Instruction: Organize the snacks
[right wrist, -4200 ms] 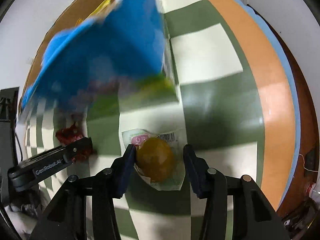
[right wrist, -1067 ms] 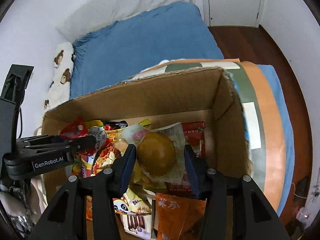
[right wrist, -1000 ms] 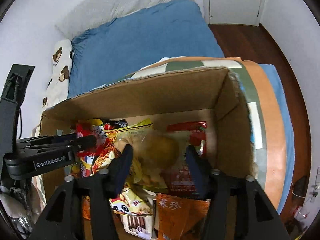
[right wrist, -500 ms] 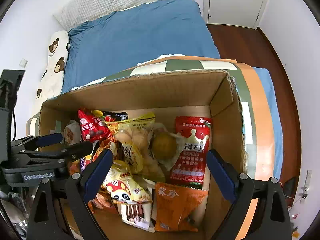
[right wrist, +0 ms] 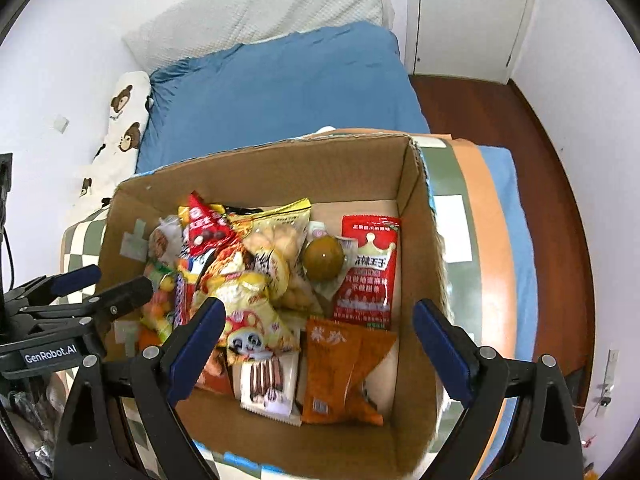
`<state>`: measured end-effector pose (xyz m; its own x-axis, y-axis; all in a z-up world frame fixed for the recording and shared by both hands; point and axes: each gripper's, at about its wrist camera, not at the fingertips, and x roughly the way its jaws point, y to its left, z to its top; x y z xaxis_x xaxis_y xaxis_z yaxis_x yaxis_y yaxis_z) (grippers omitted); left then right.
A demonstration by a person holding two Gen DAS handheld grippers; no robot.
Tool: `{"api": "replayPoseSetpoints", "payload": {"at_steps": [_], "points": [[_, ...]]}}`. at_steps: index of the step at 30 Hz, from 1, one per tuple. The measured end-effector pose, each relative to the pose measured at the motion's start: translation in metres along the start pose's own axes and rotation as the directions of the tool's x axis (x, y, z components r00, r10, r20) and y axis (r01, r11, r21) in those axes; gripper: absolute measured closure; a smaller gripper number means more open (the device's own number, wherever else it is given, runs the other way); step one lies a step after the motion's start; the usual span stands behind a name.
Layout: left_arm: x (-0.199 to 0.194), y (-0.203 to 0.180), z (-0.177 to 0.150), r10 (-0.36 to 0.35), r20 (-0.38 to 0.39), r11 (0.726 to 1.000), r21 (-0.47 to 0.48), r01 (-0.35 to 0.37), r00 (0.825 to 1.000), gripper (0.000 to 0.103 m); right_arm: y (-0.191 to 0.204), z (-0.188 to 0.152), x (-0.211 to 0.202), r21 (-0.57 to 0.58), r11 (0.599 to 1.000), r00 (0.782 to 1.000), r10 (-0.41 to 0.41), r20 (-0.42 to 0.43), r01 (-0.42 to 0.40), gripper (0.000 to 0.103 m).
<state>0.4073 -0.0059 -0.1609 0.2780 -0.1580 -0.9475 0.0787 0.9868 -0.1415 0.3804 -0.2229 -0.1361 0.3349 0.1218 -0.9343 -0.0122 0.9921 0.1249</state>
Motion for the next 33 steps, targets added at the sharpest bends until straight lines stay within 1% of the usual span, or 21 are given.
{"api": "replayPoseSetpoints", "payload": {"at_steps": [4, 8, 12, 15, 20, 23, 27, 33], "points": [[-0.031, -0.007, -0.022, 0.014, 0.08, 1.0, 0.014, -0.015, 0.997, 0.006, 0.004, -0.02, -0.027, -0.005, 1.0, 0.999, 0.015, 0.047, -0.015, 0.006], [-0.064, -0.012, -0.05, 0.016, 0.16, 1.0, 0.023, -0.02, 0.987, 0.006, 0.008, -0.044, -0.059, -0.011, 1.0, 0.993, 0.017, 0.113, -0.016, 0.006], [-0.09, -0.018, -0.079, 0.008, 0.213, 1.0, 0.022, -0.013, 0.977, 0.006, 0.012, -0.072, -0.095, -0.026, 1.0, 0.983, 0.02, 0.182, -0.016, 0.006], [-0.114, -0.02, -0.105, 0.01, 0.262, 1.0, 0.019, -0.015, 0.965, 0.006, 0.018, -0.093, -0.121, -0.043, 0.999, 0.973, 0.024, 0.227, -0.014, 0.006], [-0.151, -0.024, -0.147, 0.031, 0.336, 0.999, 0.024, -0.042, 0.941, 0.006, 0.024, -0.133, -0.159, -0.057, 0.998, 0.957, 0.027, 0.288, -0.011, 0.004], [-0.175, -0.024, -0.172, 0.042, 0.386, 0.998, 0.016, -0.053, 0.922, 0.006, 0.027, -0.155, -0.182, -0.071, 0.997, 0.945, 0.022, 0.325, 0.001, 0.004], [-0.198, -0.025, -0.198, 0.069, 0.43, 0.997, 0.011, -0.081, 0.9, 0.006, 0.032, -0.182, -0.211, -0.087, 0.996, 0.93, 0.02, 0.367, 0.013, 0.004], [-0.221, -0.027, -0.225, 0.087, 0.455, 0.994, 0.017, -0.106, 0.886, 0.006, 0.034, -0.211, -0.245, -0.08, 0.997, 0.908, 0.014, 0.419, 0.022, 0.003]]}}
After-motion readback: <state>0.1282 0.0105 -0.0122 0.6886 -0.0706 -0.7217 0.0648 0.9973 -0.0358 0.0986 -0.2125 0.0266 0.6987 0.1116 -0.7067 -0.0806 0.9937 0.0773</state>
